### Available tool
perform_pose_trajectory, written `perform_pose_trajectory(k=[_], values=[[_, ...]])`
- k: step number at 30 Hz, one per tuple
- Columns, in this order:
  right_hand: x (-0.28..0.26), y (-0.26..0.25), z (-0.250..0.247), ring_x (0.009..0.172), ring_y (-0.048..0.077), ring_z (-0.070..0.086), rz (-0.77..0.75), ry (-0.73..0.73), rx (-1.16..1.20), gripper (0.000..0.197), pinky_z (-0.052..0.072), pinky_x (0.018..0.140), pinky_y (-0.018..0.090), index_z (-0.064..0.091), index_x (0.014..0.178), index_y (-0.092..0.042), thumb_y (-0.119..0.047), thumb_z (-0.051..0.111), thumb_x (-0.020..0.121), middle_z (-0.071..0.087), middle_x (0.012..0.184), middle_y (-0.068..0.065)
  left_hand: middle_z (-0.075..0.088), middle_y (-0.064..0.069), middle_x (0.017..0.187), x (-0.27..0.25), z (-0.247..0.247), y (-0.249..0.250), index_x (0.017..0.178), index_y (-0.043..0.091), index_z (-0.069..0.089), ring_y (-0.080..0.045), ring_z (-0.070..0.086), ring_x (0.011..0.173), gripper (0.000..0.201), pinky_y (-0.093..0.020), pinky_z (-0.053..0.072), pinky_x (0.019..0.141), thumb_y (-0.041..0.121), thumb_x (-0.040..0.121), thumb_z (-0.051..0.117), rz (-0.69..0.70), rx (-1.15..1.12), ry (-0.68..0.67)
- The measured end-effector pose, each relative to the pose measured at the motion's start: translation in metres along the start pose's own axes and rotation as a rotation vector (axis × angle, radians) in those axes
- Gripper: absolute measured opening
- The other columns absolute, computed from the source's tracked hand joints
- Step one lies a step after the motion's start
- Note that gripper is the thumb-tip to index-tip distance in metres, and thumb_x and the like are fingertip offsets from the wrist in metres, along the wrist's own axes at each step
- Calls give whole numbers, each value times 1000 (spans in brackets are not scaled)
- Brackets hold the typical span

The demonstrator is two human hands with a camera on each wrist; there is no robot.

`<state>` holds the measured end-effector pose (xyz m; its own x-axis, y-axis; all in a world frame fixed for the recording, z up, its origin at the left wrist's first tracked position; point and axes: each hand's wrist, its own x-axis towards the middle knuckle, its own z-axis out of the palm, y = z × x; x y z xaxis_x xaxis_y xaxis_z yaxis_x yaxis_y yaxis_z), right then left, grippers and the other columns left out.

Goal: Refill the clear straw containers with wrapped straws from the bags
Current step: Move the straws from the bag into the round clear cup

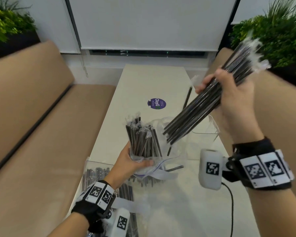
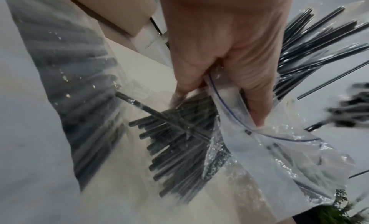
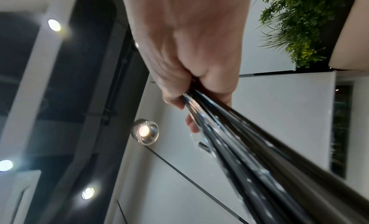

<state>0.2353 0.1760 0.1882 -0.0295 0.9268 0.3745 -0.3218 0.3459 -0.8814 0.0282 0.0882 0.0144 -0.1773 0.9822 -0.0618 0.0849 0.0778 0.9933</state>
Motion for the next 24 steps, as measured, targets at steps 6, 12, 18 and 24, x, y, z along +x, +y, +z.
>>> perform_pose_trajectory(k=[6,12,18,24], values=[[12,11,8,67,21,65,48,-58,-98,4,59,77,44,51,99,-2,-6,52,97,64,72,5,70,-1,112,11,1,1,111,23,57,-15,68,104,61,-26,57,85,16,61,92,-29,-33,-6],[-3,51,6,78,36,61,182,-175,-389,21,52,86,57,62,89,-18,-4,71,75,64,83,29,58,17,94,16,6,1,90,35,49,-7,62,90,51,-15,50,70,16,66,89,-21,1,-24],[-17,92,4,73,18,55,327,-298,-613,12,47,73,36,63,91,0,-2,66,80,61,79,8,65,11,105,20,7,3,100,32,54,-7,65,99,54,-24,55,83,20,64,91,-38,-35,15],[-18,98,8,83,27,69,335,-329,-658,18,57,80,38,72,95,-11,-3,67,79,73,91,16,70,10,106,22,3,2,103,32,57,-7,70,98,55,-24,57,82,18,62,91,-16,-50,49]])
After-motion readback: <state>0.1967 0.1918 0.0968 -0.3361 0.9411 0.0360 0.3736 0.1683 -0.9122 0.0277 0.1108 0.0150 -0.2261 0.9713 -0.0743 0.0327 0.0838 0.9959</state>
